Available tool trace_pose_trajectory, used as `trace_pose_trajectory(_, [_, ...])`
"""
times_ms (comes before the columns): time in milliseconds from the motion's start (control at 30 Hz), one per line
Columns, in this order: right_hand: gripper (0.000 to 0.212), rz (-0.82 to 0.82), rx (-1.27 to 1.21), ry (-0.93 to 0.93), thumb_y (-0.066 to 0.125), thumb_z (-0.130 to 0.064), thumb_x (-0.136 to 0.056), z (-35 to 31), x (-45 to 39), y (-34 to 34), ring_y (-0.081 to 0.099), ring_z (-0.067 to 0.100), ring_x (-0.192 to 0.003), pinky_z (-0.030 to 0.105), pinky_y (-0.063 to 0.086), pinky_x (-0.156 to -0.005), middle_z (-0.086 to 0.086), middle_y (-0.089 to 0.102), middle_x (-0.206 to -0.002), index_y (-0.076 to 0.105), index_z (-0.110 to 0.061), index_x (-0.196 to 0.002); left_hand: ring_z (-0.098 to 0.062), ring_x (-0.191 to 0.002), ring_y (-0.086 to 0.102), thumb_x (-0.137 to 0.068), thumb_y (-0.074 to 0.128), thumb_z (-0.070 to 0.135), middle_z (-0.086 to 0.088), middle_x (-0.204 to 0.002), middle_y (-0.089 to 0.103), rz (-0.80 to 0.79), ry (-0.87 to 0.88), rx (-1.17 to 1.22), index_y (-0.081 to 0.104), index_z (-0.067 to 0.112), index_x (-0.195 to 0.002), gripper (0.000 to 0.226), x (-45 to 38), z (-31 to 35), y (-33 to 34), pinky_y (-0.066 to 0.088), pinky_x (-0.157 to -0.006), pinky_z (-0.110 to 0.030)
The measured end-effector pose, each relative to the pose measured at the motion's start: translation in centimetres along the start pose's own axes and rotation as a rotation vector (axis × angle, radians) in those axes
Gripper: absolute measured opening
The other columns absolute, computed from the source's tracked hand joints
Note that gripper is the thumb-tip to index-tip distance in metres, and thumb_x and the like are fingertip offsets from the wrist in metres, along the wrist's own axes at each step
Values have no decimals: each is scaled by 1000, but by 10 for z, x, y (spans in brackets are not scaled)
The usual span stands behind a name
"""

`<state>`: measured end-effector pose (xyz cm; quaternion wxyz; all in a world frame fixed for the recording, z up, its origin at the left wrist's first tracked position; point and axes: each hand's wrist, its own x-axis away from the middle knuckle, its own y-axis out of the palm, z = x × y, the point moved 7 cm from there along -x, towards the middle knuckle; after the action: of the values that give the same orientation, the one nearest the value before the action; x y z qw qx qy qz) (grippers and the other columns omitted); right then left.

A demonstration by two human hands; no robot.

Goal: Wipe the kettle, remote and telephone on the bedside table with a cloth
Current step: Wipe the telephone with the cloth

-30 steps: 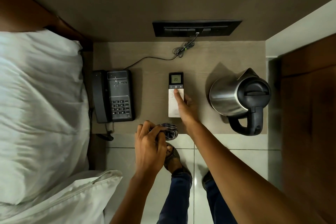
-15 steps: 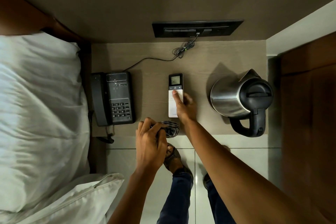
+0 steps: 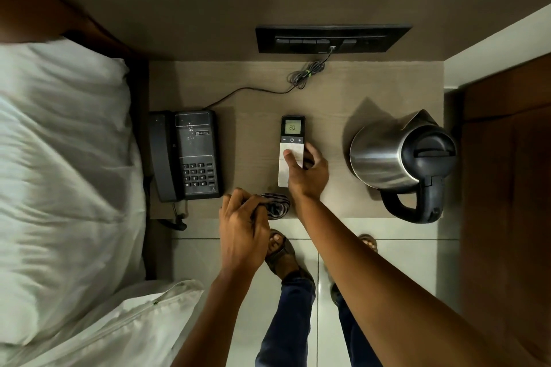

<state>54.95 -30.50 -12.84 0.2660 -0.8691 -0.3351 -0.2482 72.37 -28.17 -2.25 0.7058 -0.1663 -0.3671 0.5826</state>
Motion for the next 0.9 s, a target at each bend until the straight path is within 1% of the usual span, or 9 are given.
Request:
trace_pose_trajectory(167, [56,-13,94,-18,87,-13,-87,-6,2,-7,68,30,-121,44,60,-104,15,58,-138,69,-13,-139,-19,-88,49,-91,51,9,4,-92,51,48,-7,69,72,14,-89,22,-2,-3,-8,53,-73,-48])
trace_pose_trajectory(233, [56,-32,147,-113,86,-19,-88,-13,9,-10,62,31,-129,47,57,-108,13,56,-141,68,-16,-141,-16,-89,49,-93,50,11,11,-95,47,73,-22,108,65,25,-89,21,-5,-5,-17,54,-73,-47])
trace_pose_trajectory(333, [50,-132,266,-372,80,-30,-95,-30,28,-1,61,22,-126,33,56,-102,5,60,-137,65,-21,-141,-23,-92,55,-96,50,10,11,-102,46,124,-43,167,56,39,-94,30,-15,-10,-38,57,-76,-51])
trace_pose_trajectory(400, [46,-297,271,-403,73,-28,-100,-31,40,19,63,14,-119,26,56,-97,4,62,-136,62,-21,-144,-25,-95,57,-98,50,8,5,-110,47,195,-66,204,60,27,-104,23,-25,-16,-54,61,-79,-51])
trace_pose_trajectory(533, [53,-573,325,-302,69,-17,-102,-21,66,66,67,24,-121,40,60,-103,9,65,-139,53,-12,-152,0,-99,49,-99,49,14,1,-117,39,396,-16,103,56,16,-127,29,-62,-19,-94,53,-87,-20])
trace_pose_trajectory(567, [52,-615,344,-290,67,-16,-103,-19,74,78,67,26,-124,44,58,-105,11,65,-140,52,-11,-153,1,-99,46,-100,50,12,-1,-118,38,402,4,58,55,15,-131,31,-76,-21,-98,51,-88,-18])
trace_pose_trajectory(667, [44,-675,384,-259,60,-22,-108,-20,91,112,68,31,-123,52,58,-104,15,68,-138,54,-9,-150,-20,-116,48,-98,51,1,-14,-127,42,332,27,-121,57,10,-133,36,-116,-27,-98,52,-100,-34])
trace_pose_trajectory(767, [42,-642,443,-238,57,-22,-109,-22,95,132,68,35,-123,55,55,-106,16,70,-136,55,-10,-149,-35,-134,42,-100,52,-2,-19,-147,38,153,22,-256,54,14,-142,46,-141,-38,-82,45,-113,-50])
trace_pose_trajectory(900, [43,-644,429,-213,56,-19,-110,-24,93,134,65,33,-130,51,54,-110,13,67,-144,54,-12,-153,-45,-144,31,-100,55,3,-18,-161,29,23,32,-378,46,19,-153,56,-137,-53,-68,37,-120,-55])
